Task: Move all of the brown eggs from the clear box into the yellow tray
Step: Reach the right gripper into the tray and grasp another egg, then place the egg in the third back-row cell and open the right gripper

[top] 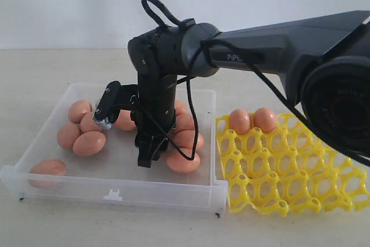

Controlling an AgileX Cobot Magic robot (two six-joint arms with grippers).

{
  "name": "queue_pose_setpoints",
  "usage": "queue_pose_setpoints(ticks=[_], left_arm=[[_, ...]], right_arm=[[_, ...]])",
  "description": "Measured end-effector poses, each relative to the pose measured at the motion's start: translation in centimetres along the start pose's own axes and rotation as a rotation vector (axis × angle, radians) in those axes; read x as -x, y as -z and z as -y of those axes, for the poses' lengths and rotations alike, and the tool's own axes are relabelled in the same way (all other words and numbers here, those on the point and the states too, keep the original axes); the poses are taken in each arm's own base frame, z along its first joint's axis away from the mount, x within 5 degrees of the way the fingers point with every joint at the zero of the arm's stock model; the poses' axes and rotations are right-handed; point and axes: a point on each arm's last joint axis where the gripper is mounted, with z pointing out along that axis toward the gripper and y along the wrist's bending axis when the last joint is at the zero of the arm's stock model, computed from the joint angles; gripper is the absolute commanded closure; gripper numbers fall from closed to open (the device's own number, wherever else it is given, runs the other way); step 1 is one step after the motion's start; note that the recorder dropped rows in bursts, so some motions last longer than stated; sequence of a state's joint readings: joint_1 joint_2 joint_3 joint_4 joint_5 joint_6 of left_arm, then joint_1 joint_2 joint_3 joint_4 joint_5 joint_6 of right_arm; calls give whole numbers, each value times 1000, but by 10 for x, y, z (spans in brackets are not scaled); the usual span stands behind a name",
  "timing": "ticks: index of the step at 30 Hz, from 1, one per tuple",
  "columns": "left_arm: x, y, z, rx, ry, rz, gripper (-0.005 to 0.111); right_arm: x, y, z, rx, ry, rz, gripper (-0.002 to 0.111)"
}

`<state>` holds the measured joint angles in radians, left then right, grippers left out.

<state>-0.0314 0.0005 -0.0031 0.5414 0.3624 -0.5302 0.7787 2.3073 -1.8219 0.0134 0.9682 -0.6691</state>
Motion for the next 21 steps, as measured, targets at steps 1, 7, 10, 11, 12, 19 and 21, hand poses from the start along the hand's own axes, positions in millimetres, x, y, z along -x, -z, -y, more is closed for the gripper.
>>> queue_pose_setpoints(ticks=[1,7,10,11,12,19,21], left_arm=[[0,0,0,0,0,0,111],[0,0,0,0,0,0,111],[0,0,0,0,0,0,111],[0,0,0,0,0,0,111],[0,0,0,0,0,0,111],[0,0,0,0,0,0,111],[0,0,0,0,0,0,111]], right_arm=[[0,0,0,-1,-6,2,109],[4,-1,3,-30,-93,44,109],[9,4,6,-56,-184,110,109],[13,10,7,-64,-232,150,109],[16,18,9,-67,-292,205,109],[9,82,13,-159,-823,846,109],[-14,91,5,-300,-897,960,109]])
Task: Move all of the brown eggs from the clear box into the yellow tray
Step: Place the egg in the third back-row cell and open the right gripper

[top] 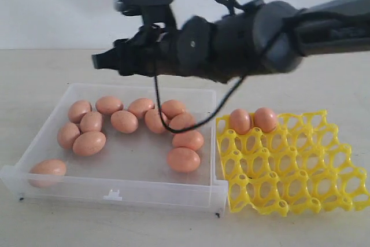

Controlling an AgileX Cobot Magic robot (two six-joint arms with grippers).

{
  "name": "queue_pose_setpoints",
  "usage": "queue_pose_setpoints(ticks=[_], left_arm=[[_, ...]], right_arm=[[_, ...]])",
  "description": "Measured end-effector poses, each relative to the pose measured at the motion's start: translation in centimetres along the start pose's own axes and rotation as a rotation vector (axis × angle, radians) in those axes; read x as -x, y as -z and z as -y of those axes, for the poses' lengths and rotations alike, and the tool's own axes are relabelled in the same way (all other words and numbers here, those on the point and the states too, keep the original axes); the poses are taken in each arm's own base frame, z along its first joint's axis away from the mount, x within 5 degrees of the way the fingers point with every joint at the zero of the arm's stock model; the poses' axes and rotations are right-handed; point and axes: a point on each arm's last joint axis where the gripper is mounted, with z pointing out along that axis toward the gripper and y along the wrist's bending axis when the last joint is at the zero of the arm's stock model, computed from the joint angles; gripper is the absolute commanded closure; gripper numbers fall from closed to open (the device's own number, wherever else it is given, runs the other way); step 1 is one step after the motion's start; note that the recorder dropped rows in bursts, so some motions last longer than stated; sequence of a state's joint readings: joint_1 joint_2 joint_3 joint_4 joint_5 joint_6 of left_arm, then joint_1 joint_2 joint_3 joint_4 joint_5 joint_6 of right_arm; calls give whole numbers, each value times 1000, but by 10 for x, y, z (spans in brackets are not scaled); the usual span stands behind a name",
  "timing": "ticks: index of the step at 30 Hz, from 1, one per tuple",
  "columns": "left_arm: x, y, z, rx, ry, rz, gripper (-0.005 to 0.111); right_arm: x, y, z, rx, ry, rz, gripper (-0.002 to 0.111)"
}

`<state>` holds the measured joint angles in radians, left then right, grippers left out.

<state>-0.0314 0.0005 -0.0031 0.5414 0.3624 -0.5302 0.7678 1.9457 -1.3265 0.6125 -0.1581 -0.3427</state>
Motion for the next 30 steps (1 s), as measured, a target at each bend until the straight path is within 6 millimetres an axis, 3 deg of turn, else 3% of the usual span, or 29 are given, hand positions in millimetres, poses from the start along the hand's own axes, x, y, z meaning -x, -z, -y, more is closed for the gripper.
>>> queue_pose_setpoints(ticks=[3,4,6,7,8,10,11,12,13,16,23,26,30], left_arm=[[0,0,0,0,0,0,111],[0,0,0,0,0,0,111],[0,0,0,0,0,0,111],[0,0,0,0,0,0,111],[0,0,0,0,0,0,111],[0,0,0,0,0,0,111],[0,0,0,0,0,0,111],[0,0,0,0,0,0,111],[0,0,0,0,0,0,111],[0,0,0,0,0,0,111],[0,0,0,0,0,0,111],[0,0,0,0,0,0,111],[0,0,0,0,0,0,111]], right_arm=[[-24,64,44,-246,5,328,109],[-27,77,57,-291,-18,384,109],[-31,100,104,-351,-186,459,109],[-30,110,143,-292,-274,487,109],[-25,117,167,-196,-293,513,109],[-17,131,197,-8,-267,540,109],[-15,146,226,153,-244,478,109],[-16,150,231,200,-236,431,109],[-28,164,253,233,-223,311,109],[-51,169,258,283,-179,96,109],[-79,137,248,133,-94,-191,109],[-90,129,252,101,-100,-240,109],[-90,128,254,89,-111,-219,109]])
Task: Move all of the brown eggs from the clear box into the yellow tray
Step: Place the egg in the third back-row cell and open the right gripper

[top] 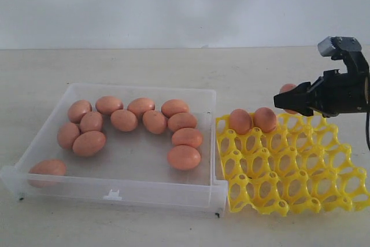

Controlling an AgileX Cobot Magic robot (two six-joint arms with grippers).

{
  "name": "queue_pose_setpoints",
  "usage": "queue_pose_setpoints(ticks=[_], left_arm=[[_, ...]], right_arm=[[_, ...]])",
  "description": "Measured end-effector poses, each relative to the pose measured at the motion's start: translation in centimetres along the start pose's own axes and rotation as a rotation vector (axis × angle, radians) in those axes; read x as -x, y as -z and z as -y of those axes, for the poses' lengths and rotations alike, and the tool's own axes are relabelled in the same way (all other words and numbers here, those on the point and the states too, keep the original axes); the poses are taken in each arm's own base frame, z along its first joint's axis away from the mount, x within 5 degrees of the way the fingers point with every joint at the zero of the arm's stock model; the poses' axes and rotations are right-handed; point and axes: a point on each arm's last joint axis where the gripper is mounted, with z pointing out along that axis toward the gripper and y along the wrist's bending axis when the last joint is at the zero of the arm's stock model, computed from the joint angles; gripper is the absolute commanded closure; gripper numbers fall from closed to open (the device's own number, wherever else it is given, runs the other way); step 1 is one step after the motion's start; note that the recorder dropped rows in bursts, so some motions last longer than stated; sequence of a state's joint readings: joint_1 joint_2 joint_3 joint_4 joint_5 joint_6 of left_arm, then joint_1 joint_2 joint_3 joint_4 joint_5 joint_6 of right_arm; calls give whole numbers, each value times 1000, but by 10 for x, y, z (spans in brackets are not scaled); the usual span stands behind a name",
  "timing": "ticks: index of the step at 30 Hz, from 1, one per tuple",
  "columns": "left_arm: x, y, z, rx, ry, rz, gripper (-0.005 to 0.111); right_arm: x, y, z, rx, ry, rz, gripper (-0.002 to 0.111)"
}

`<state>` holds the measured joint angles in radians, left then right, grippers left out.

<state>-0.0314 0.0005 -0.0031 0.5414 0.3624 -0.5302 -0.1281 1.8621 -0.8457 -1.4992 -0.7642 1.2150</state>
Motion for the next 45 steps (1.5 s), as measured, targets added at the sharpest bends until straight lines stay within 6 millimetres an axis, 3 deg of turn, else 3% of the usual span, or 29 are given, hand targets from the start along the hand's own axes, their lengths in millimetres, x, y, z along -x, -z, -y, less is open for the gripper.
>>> queue_pose_setpoints(ticks=[3,8,10,21,26,40,45], left_arm=[[0,0,0,0,0,0,111],[0,0,0,0,0,0,111],[0,0,0,0,0,0,111],[0,0,0,0,0,0,111],[0,0,0,0,0,0,111],[0,0,0,0,0,0,111],[0,0,0,0,0,0,111]], right_arm=[[1,0,2,-27,-11,8,108],[-2,0,6,-64,-18,-22,85],[-2,0,6,-66,-19,-24,82],[-2,0,2,-21,25,-25,81],[-2,0,2,-16,30,-27,59],[-2,0,2,-26,21,-30,56],[-3,0,3,-28,6,-33,40]])
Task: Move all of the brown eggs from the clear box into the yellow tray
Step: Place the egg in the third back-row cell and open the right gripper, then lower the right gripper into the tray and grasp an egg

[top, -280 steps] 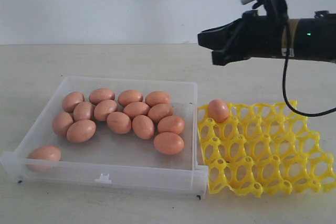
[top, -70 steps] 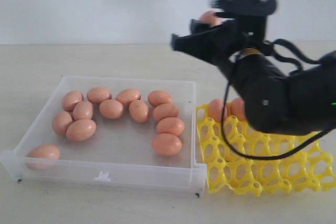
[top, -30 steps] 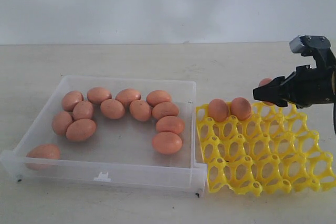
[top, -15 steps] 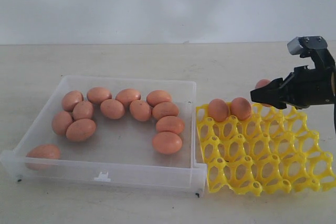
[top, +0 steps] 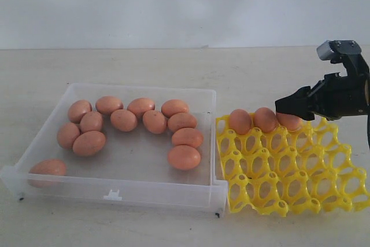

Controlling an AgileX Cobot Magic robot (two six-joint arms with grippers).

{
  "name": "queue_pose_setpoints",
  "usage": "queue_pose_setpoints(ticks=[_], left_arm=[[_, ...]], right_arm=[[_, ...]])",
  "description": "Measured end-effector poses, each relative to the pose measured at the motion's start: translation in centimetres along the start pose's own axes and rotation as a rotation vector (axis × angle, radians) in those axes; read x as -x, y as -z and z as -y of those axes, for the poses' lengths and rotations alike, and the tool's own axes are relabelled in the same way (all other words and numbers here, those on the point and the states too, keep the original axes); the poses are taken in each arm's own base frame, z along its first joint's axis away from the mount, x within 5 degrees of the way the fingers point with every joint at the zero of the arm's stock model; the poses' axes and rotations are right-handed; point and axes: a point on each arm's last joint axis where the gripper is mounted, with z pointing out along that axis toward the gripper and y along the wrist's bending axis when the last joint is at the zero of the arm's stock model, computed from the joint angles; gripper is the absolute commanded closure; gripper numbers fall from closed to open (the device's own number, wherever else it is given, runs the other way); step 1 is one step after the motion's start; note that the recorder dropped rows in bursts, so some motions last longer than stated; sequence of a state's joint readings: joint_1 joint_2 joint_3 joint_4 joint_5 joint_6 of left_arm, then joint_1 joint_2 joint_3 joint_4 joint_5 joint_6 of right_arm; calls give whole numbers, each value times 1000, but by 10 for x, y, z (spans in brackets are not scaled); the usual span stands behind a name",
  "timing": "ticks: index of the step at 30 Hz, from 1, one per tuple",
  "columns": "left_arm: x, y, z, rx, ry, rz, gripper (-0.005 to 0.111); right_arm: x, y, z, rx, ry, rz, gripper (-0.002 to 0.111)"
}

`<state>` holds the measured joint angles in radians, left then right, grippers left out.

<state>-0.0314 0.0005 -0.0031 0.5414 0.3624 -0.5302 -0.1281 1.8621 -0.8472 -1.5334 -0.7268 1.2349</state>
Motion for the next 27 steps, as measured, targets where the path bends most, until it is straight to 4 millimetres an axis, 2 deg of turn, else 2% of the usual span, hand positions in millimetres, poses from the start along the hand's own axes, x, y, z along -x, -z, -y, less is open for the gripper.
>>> queue_pose_setpoints(ticks=[11,13,17,19,23,25,27], left_arm=[[0,0,0,0,0,0,111],[0,0,0,0,0,0,111],[0,0,0,0,0,0,111],[0,0,0,0,0,0,111],[0,0,0,0,0,0,111],[0,0,0,0,0,0,111],[0,0,0,0,0,0,111]], right_arm=[[-1,0,2,-21,-5,-9,43],[0,0,2,-17,-15,0,51],[8,2,-3,19,-63,73,89],[21,9,-10,67,-54,138,109],[69,26,-39,228,-20,374,108],[96,29,-62,285,22,471,108],[121,23,-95,314,126,517,108]])
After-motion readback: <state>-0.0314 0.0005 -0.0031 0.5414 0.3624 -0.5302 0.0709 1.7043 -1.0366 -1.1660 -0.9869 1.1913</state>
